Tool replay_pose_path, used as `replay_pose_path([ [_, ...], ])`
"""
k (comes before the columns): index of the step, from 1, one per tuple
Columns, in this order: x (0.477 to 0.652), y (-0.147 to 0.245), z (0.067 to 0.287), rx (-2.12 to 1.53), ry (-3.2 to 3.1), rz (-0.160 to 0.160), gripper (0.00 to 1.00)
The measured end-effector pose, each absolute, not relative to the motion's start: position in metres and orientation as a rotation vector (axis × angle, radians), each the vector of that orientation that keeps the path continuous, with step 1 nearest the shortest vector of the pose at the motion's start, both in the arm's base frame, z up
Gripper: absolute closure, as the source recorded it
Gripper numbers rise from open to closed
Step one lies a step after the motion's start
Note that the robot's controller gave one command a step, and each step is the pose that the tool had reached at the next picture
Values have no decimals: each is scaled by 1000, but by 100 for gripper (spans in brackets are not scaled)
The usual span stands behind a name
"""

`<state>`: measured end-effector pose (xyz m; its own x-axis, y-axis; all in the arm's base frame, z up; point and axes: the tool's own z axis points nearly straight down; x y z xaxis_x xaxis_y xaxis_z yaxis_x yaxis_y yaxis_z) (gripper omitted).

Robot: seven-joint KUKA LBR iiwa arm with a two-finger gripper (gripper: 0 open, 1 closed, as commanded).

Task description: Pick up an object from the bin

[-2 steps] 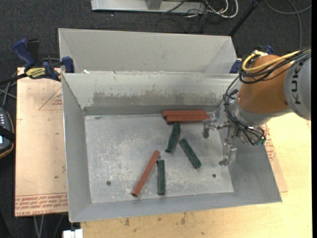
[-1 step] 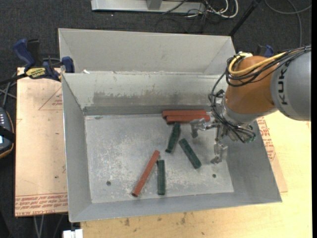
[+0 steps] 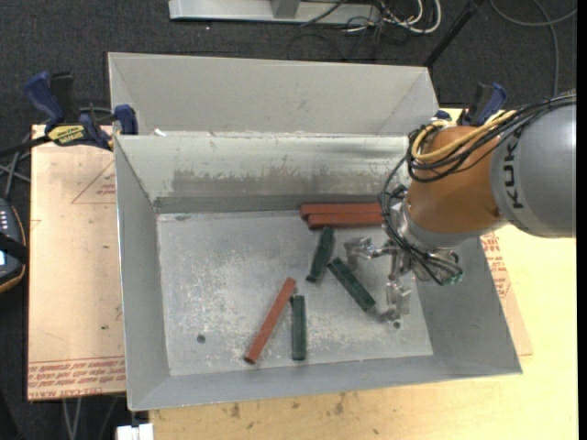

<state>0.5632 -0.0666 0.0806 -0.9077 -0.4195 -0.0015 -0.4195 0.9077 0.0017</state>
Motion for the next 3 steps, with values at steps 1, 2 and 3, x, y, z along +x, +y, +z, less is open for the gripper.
replay_pose_path([
  [1,543,-13,71,-793,3038,1,100],
  [2,543,-13,71,-793,3038,1,100],
  [3,516,-12,215,-715,3056,1,100],
])
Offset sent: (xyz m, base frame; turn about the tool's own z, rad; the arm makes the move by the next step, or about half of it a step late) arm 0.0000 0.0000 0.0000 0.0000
